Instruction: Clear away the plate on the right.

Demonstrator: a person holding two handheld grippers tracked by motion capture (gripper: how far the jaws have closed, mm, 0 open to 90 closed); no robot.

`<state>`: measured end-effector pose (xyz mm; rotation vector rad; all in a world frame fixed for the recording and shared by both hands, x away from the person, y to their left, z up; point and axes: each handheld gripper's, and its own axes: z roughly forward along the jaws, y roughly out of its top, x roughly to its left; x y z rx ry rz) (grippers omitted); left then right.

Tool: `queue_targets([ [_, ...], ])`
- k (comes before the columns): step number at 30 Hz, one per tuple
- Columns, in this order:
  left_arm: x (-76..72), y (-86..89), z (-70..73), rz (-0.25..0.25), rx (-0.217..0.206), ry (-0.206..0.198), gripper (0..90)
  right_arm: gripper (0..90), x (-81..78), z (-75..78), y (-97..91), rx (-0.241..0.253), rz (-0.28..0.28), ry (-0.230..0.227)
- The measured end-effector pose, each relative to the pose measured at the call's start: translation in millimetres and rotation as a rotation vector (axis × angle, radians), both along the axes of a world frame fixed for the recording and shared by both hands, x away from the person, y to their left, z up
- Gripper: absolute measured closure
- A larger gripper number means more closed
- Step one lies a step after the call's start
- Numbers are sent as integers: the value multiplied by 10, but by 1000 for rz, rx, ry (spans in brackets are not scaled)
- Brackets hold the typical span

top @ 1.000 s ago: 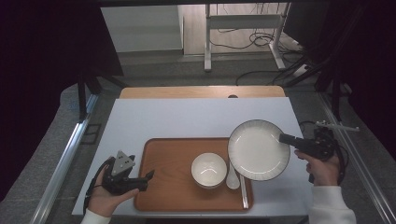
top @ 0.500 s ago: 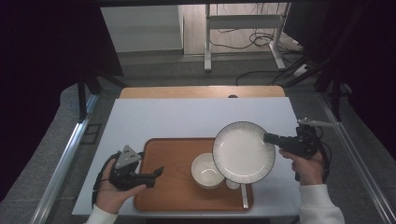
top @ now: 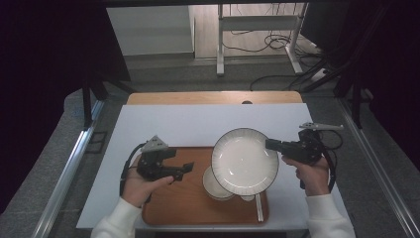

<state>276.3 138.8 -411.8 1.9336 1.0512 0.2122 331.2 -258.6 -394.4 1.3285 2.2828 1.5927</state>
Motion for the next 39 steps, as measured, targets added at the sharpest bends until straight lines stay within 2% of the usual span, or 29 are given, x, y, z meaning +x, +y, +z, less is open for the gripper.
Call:
queue_targets([
  [5, 229, -207, -7, -68, -60, 62, 278, 844, 19, -18, 124, -13, 29, 1],
  [9, 352, -330, -39, -98, -65, 101, 338, 843, 20, -24, 185, -18, 39, -2],
  [13, 413, -370, -51, -119, -97, 131, 464, 843, 11, -12, 252, -21, 54, -10],
  [15, 428, -363, -55, -126, -108, 144, 544, 843, 9, -10, 269, -19, 58, -12],
  [16, 435, -355, -56, -129, -111, 152, 616, 843, 7, -11, 290, -19, 67, -15],
  [17, 439, -349, -57, -134, -117, 158, 616, 843, 7, -11, 290, -19, 67, -15],
  [19, 446, -345, -59, -144, -127, 167, 702, 842, 2, -12, 321, -20, 77, -21],
  [20, 448, -348, -61, -146, -129, 170, 702, 842, 2, -12, 321, -20, 77, -21],
  [23, 461, -346, -69, -151, -130, 191, 780, 841, -6, -9, 349, -24, 87, -25],
  [25, 468, -339, -70, -153, -135, 202, 795, 841, -8, -8, 348, -26, 89, -27],
  [30, 504, -262, -52, -153, -194, 248, 834, 840, -9, -12, 347, -25, 100, -29],
  [36, 498, -225, 0, -146, -166, 244, 839, 837, -9, -22, 377, -25, 127, -32],
  [39, 496, -205, 28, -129, -169, 245, 839, 834, -8, -28, 389, -31, 134, -31],
])
